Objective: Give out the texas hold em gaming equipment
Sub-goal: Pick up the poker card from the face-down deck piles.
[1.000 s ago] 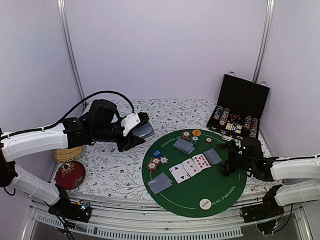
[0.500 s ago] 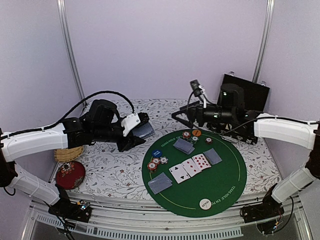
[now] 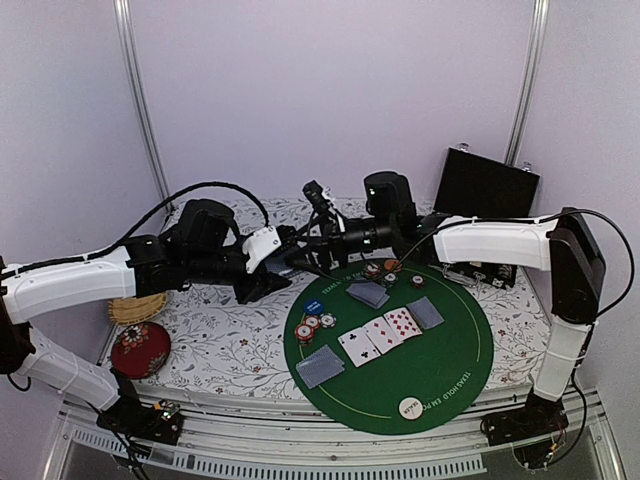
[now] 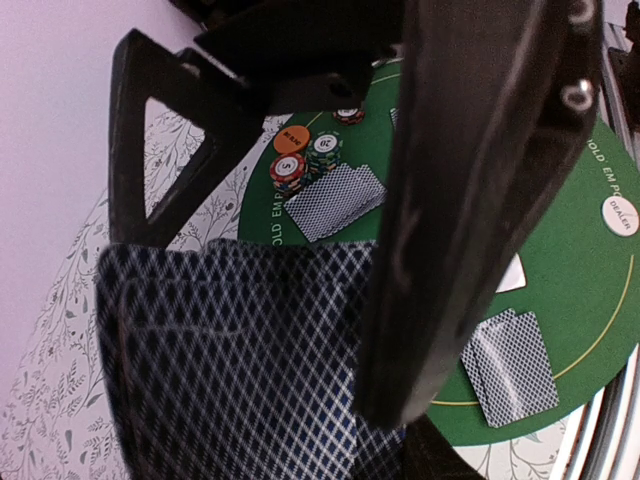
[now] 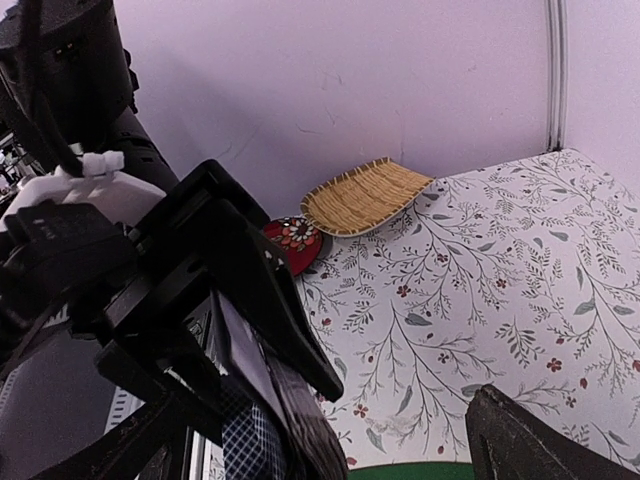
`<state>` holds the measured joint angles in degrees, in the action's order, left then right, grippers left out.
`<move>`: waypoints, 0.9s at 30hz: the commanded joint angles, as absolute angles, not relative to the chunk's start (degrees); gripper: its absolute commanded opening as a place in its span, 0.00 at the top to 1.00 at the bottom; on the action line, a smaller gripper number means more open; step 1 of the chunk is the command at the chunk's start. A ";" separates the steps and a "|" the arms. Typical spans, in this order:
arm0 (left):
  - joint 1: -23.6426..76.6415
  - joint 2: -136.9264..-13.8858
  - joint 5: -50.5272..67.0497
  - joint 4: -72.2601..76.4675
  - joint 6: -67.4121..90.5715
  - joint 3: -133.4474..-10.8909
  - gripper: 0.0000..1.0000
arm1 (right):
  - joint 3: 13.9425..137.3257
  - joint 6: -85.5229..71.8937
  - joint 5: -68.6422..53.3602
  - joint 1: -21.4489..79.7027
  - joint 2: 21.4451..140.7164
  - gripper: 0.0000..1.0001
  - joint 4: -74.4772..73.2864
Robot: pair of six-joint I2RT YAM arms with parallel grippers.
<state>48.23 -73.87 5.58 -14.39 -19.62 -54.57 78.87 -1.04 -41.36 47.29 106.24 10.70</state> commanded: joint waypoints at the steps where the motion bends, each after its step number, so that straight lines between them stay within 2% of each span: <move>1: 49.27 -73.20 6.12 -13.34 -19.97 -54.32 0.55 | 82.22 -2.39 -40.31 48.27 109.92 0.00 13.73; 4: 49.17 -73.07 6.08 -13.30 -19.98 -54.32 0.55 | 82.82 -3.00 -35.93 48.44 110.71 0.01 13.67; 9: 49.28 -73.12 6.09 -13.20 -19.96 -54.32 0.55 | 80.88 -2.62 -29.01 48.43 107.71 0.09 13.36; 15: 49.24 -73.03 5.94 -13.11 -19.93 -54.32 0.55 | 77.40 -1.48 -25.05 48.35 103.87 0.27 12.53; 27: 49.24 -73.12 5.42 -13.09 -19.86 -54.23 0.55 | 77.90 -0.62 -26.02 48.36 101.37 0.54 5.70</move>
<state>48.25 -73.87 4.25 -14.20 -19.68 -54.57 77.82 -0.99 -27.51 49.01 103.55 8.47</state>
